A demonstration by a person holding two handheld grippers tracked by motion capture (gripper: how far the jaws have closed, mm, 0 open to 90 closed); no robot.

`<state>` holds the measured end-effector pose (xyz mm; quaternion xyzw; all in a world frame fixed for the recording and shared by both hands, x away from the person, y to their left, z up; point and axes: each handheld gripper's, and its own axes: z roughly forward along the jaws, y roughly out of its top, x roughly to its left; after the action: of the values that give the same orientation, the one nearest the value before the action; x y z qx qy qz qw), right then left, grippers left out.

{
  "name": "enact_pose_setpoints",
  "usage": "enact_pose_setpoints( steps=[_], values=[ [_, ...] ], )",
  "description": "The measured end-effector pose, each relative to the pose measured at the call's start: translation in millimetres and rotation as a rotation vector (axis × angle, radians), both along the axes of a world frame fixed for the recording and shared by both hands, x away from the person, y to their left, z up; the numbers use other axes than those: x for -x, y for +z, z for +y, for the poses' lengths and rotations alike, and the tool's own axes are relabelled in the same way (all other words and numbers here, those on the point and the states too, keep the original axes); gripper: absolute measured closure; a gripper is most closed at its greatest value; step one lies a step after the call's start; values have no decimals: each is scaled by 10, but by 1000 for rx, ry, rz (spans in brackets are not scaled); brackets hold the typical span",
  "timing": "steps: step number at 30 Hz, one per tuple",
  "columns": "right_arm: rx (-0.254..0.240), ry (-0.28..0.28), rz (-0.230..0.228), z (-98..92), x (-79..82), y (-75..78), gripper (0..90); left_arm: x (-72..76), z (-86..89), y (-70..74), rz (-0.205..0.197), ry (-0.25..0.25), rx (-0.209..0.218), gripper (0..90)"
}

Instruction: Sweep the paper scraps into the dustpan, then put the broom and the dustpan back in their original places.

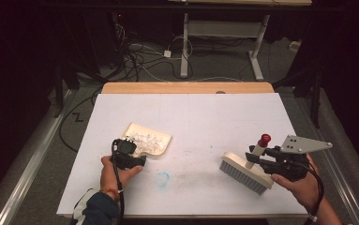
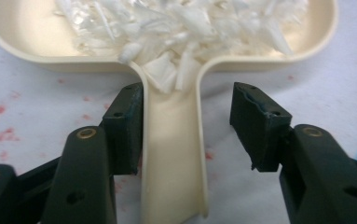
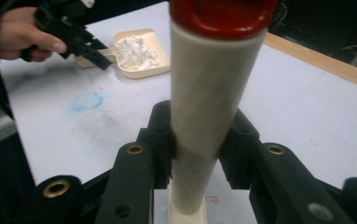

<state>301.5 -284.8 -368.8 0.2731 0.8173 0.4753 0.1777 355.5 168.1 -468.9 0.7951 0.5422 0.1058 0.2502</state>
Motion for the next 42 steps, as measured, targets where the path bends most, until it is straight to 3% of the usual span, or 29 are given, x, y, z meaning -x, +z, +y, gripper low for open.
enact_pose_setpoints(
  steps=[1,3,6,8,13,15,17,18,23,30,32,42],
  values=[
    [7,-8,-1,2,-18,7,684,32,-3,4,4,-8,24,444],
    [22,-25,-3,14,-85,19,672,106,-33,26,-2,-36,24,444],
    [54,-61,-7,49,-232,34,648,201,-61,72,-47,-74,9,427],
    [48,-100,-22,57,-352,26,645,249,-45,101,-83,-103,17,402],
    [55,-169,-1,81,-682,-42,609,390,54,135,-295,-203,-49,319],
    [71,-190,1,109,-795,-60,605,442,134,122,-356,-203,-56,275],
    [104,-193,3,153,-911,-69,586,477,208,100,-363,-206,-47,264],
    [119,-221,4,173,-967,-74,579,498,242,86,-364,-201,-44,252],
    [126,-272,30,229,-1211,-132,579,605,365,-13,-376,-197,-10,229],
    [168,-333,39,369,-1464,-250,564,615,363,-31,-410,-208,-1,212],
    [198,-348,27,435,-1525,-278,565,611,351,-36,-407,-216,-6,211],
    [219,-384,13,657,-1685,-374,580,620,291,-66,-408,-249,-7,211]
  ],
)
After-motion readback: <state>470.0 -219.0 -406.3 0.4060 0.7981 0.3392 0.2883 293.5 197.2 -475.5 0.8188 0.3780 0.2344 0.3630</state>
